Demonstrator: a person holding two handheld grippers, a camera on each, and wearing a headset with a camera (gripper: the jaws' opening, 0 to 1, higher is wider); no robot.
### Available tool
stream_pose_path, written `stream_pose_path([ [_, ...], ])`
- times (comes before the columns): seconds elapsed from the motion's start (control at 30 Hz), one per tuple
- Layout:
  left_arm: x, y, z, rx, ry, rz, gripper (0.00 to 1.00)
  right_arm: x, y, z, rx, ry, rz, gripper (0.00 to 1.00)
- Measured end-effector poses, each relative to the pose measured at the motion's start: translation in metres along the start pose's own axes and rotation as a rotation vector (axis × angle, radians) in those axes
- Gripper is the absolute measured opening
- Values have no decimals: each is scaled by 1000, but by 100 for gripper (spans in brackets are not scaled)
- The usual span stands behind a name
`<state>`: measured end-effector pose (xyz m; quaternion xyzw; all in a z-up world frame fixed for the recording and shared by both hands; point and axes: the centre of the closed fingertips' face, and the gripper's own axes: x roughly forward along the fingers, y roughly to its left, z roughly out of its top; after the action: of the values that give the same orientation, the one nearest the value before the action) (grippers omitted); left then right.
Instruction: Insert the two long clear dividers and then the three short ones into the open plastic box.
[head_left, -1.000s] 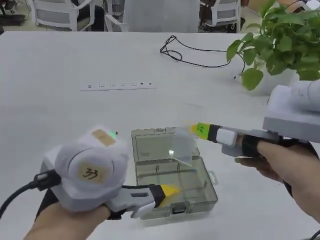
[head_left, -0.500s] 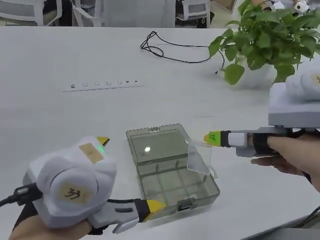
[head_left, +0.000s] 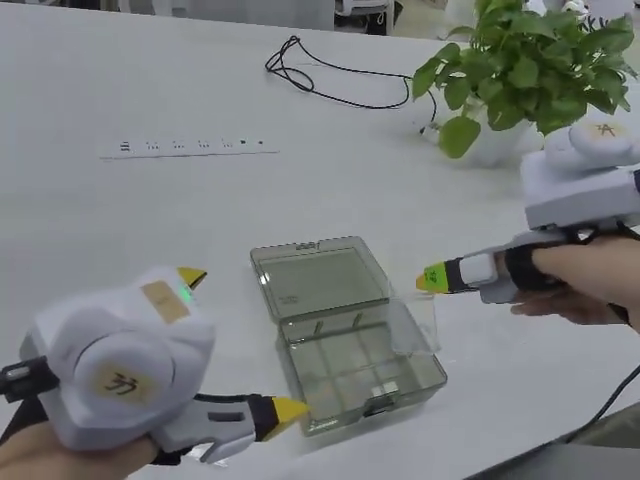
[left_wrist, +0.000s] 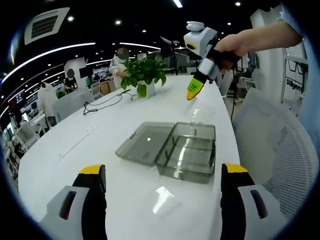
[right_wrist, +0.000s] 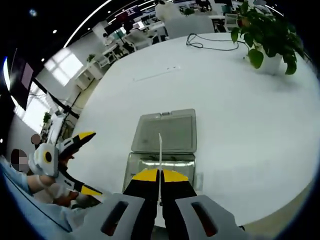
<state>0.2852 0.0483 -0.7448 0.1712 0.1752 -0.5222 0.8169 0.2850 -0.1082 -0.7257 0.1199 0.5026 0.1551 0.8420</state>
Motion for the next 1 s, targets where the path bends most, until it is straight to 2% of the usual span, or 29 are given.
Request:
stream_pose_path([
  [0.13,0,5,-6,-13,-6,-10,97,7,-1,0,0,55,-24,2],
  [0.3,-1,10,-14,-36,-6,-12,96,15,-3,-10,9,154,-50,2],
  [0.47,-2,14,-22,-56,-5,-11,96,21,-4,-15,10,206,-64,2],
  [0.6,-1,14,-26,-65,-3,-15,95,27,-3,-25,19,270,-70,2],
  [0.9,2,15,-26,-79,-7,-20,95,36,-3,-28,25,321,-81,2],
  [1.0,3,15,-28,-82,-6,-21,95,40,-10,-26,28,337,-85,2],
])
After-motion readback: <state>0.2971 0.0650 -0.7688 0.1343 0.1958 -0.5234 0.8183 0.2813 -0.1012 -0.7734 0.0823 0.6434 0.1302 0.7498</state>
